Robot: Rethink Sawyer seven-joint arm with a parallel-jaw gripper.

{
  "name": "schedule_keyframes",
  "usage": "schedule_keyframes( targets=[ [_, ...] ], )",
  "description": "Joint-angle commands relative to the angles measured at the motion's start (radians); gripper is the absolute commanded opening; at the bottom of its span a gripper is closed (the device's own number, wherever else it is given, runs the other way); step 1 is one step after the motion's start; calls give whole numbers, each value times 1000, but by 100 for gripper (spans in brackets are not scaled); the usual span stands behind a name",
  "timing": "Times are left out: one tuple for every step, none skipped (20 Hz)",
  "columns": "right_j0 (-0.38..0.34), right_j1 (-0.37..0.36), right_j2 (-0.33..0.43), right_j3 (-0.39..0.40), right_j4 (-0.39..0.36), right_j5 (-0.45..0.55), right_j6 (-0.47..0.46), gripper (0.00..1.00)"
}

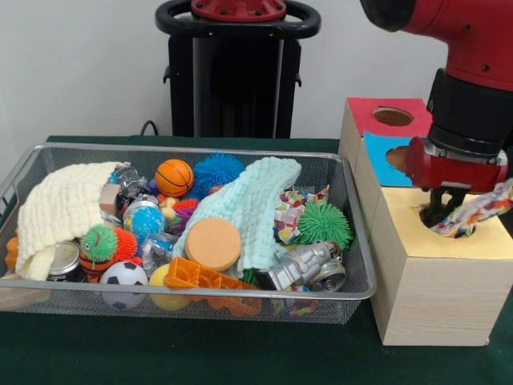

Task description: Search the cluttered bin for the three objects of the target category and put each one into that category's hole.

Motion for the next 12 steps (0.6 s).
schedule_keyframes(
  targets=[
    [-21, 94, -1, -19, -14, -91, 192, 0],
    [-20, 106, 0, -26, -9, -95, 194, 0],
    [-19, 111, 0, -28, -6, -97, 194, 0],
    [-19, 115, 1, -28, -3, -98, 193, 0],
    [-20, 119, 2, -27, 0, -99, 191, 0],
    [-20, 123, 2, -27, 2, -100, 190, 0],
    [-20, 125, 3, -26, 4, -100, 189, 0],
    [-21, 133, 3, -27, 4, -105, 189, 0],
    [-22, 134, 4, -24, 6, -107, 189, 0],
    [-23, 130, 7, -17, 8, -101, 187, 0],
    [-22, 122, 7, -9, 10, -96, 186, 0],
    [-19, 95, 8, 17, 11, -75, 183, 0]
  ],
)
